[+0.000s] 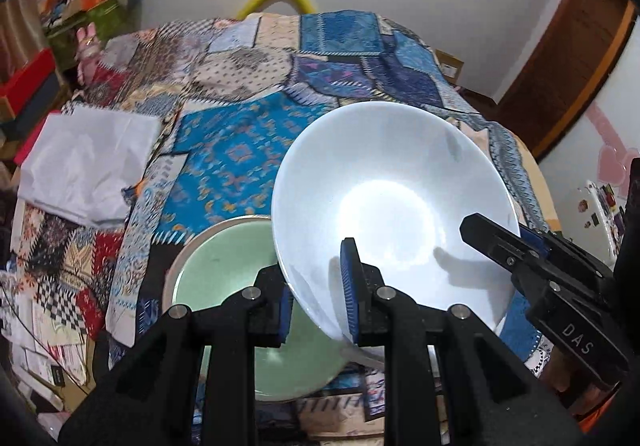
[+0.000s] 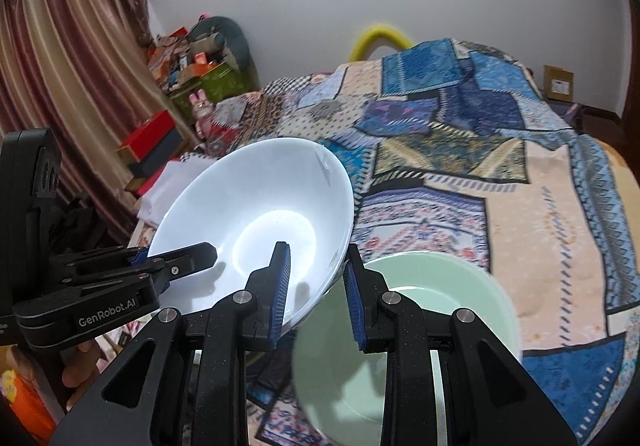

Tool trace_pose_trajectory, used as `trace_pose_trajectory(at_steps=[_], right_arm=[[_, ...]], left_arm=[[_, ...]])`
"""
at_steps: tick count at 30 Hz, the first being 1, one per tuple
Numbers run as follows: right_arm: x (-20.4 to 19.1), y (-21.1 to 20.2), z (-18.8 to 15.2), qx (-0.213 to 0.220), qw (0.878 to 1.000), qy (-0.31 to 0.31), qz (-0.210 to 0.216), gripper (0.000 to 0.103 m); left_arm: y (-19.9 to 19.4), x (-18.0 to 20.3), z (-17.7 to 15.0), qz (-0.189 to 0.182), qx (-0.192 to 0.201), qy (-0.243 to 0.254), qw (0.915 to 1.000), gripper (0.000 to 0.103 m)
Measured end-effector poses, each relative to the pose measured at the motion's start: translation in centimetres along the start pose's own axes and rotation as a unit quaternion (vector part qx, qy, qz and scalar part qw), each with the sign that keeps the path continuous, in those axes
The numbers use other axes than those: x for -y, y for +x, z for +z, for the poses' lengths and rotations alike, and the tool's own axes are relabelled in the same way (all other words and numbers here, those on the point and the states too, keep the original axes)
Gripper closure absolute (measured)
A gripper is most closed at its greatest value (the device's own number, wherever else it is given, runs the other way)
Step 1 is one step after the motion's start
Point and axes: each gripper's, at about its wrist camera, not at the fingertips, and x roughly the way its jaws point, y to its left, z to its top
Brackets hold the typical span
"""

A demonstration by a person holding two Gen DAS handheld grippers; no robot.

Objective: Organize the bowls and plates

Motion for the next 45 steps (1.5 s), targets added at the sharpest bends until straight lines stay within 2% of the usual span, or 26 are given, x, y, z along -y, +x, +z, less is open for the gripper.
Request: trace_pose_trajectory(at_steps=[8,20,26,32,37,41,45], right_arm=[[-1.7,2.8,-0.7,-0.032,0.999,-0.011,0.016,0.079],[-3.4,5.4,-2.1,-0.072,0.996,-0.03,0.032,0.079],[-4.1,6.3,-2.8,-0.089,0.995,-0.034,0.04,0.079],[-4.3,6.7,-3.2,-0.098,0.994,-0.033,0.044,0.079],[-4.3,6.6,-3.3,-0.103,0.993,-0.042,0.04,0.077],[-4.2,6.5,-3.6,-0.108,0.992,-0.046,0.041,0.076],[-3.8,6.3,-3.9,-0.108,0.992,-0.038,0.044,0.076]], left_arm=[[1.2,-3.3,-1.2,0.009,-0.02,-0.025,0.9995,0.082],[2.6,-6.1,-3.6,0.023,-0.045,-0.042,0.9979,0.082],[2.5,-6.8,-4.3,0.036,-0.046,-0.04,0.9975,0.082],[3.2,-7.3,-5.0,0.031,-0.059,-0.045,0.9967,0.082],[3.2,-7.1,-5.0,0.031,-0.058,-0.045,0.9968,0.082],[3.1,-7.2,-5.1,0.044,-0.054,-0.041,0.9967,0.082],[3.0,-7.5,-5.2,0.037,-0.055,-0.05,0.9966,0.082]])
